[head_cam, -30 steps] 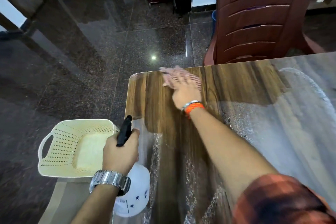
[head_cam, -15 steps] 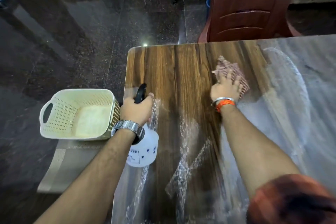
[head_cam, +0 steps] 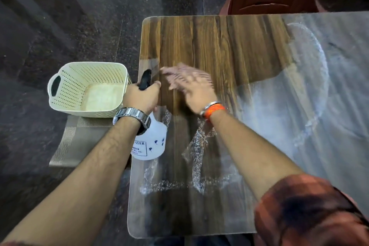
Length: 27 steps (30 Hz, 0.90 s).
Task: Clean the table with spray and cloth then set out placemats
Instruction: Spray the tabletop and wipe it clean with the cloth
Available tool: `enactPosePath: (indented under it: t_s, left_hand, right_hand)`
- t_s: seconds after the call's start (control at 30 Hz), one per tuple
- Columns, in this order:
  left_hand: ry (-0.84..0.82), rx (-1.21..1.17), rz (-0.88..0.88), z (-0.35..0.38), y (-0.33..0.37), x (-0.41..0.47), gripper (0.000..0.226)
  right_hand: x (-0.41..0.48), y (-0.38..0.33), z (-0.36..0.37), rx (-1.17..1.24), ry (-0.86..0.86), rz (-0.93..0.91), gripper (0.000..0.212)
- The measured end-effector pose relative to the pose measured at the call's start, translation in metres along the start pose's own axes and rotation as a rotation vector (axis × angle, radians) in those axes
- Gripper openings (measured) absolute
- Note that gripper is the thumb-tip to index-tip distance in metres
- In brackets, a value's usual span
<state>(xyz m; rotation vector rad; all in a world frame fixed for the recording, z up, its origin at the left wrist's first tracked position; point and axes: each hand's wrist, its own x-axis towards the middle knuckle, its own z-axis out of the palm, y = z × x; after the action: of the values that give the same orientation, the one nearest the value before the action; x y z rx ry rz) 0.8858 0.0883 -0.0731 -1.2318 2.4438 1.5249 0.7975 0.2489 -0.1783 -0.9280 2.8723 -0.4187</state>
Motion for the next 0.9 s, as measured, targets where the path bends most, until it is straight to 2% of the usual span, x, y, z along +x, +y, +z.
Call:
enactPosePath:
  t_s: [0.13, 0.2, 0.27, 0.3, 0.37, 0.5, 0.57, 0.6, 0.67, 0.73, 0.77, 0.8, 0.9]
  left_hand:
    - [-0.001, -0.035, -0.019, -0.009, -0.011, -0.009, 0.047]
    - [-0.012, -0.035, -0.018, -0.014, -0.017, -0.016, 0.045]
    - [-0.026, -0.046, -0.013, -0.019, -0.023, -0.023, 0.043]
    - [-0.033, -0.046, -0.013, -0.02, -0.025, -0.026, 0.043]
    - [-0.041, -0.045, -0.006, -0.022, -0.03, -0.031, 0.042]
    - [-0.046, -0.087, 0.01, -0.029, -0.038, -0.038, 0.037]
    - [-0.032, -0.052, 0.026, -0.034, -0.037, -0.043, 0.033]
    - [-0.027, -0.031, 0.03, -0.036, -0.036, -0.046, 0.037]
    - [-0.031, -0.003, 0.043, -0.038, -0.036, -0.053, 0.043]
    - [-0.059, 0.005, 0.05, -0.036, -0.039, -0.061, 0.043]
    - [-0.072, -0.008, 0.047, -0.034, -0.039, -0.066, 0.043]
    - [-0.075, -0.027, 0.035, -0.032, -0.041, -0.071, 0.043]
    - [-0.072, -0.07, -0.017, -0.028, -0.046, -0.087, 0.042]
  right_hand:
    - [-0.058, 0.091, -0.021, 0.023, 0.253, 0.788, 0.061]
    - [-0.087, 0.101, -0.026, 0.089, 0.299, 1.048, 0.06]
    - [-0.093, 0.087, -0.023, 0.148, 0.313, 1.176, 0.059]
    - [-0.089, 0.07, -0.021, 0.149, 0.301, 1.171, 0.059]
    - [-0.079, 0.026, -0.007, 0.093, 0.241, 0.989, 0.06]
    - [-0.061, -0.085, 0.02, 0.003, 0.018, 0.294, 0.056]
    - [-0.067, -0.123, 0.028, -0.002, -0.156, 0.03, 0.05]
    - [-0.076, -0.133, 0.031, 0.0, -0.21, -0.045, 0.05]
    - [-0.097, -0.13, 0.031, 0.053, -0.205, -0.117, 0.049]
    - [-0.117, -0.103, 0.025, 0.059, -0.122, -0.13, 0.052]
    - [-0.124, -0.081, 0.019, 0.046, -0.056, -0.057, 0.058]
    - [-0.131, -0.055, 0.013, 0.038, 0.021, 0.092, 0.062]
    - [-0.169, 0.018, -0.006, 0.05, 0.204, 0.69, 0.065]
